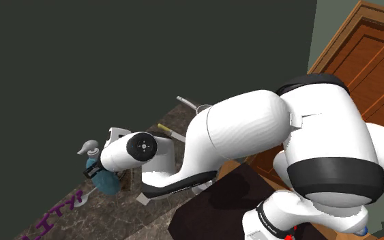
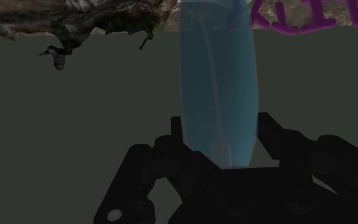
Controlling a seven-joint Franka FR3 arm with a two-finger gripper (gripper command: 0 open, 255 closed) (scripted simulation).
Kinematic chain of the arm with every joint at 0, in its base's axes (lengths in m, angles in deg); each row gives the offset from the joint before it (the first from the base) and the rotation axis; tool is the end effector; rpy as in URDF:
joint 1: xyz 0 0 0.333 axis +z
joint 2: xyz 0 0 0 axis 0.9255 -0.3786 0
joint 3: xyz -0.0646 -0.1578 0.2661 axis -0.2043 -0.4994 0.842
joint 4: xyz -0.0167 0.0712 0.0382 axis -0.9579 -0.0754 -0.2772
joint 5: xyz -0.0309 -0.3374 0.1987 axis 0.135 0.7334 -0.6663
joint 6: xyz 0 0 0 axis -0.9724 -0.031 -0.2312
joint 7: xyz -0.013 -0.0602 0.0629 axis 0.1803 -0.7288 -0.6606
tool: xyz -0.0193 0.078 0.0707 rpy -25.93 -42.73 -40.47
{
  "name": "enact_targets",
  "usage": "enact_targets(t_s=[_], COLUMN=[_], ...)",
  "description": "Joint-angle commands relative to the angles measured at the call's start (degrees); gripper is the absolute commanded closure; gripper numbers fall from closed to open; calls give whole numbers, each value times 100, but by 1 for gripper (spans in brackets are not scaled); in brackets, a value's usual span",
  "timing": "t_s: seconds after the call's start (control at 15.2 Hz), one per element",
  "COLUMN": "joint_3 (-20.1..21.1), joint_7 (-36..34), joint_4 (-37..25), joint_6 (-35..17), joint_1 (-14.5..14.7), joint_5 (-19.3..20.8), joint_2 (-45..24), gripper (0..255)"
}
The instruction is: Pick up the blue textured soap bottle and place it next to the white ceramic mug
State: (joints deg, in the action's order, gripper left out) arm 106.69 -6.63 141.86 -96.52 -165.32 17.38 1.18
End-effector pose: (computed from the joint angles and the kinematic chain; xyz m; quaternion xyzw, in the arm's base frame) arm 0.4254 0.4213 0.2308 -0.9288 -0.1889 -0.3183 0.0188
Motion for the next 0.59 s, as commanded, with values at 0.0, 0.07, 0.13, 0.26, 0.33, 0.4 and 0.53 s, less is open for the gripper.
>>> enact_targets(t_s=[0.0,0.07,0.13,0.26,0.33,0.4,0.53], joint_3=[-35,-57,-80,-126,-150,-175,-224], joint_7=[50,73,95,139,160,181,223], joint_4=[12,22,30,44,49,53,56], joint_6=[123,182,242,363,425,487,615], joint_1=[30,52,74,121,145,170,221], joint_5=[32,49,64,96,112,128,160], joint_2=[-159,-236,-313,-465,-540,-615,-763], gripper=[255,255,255,255,255,255,255])
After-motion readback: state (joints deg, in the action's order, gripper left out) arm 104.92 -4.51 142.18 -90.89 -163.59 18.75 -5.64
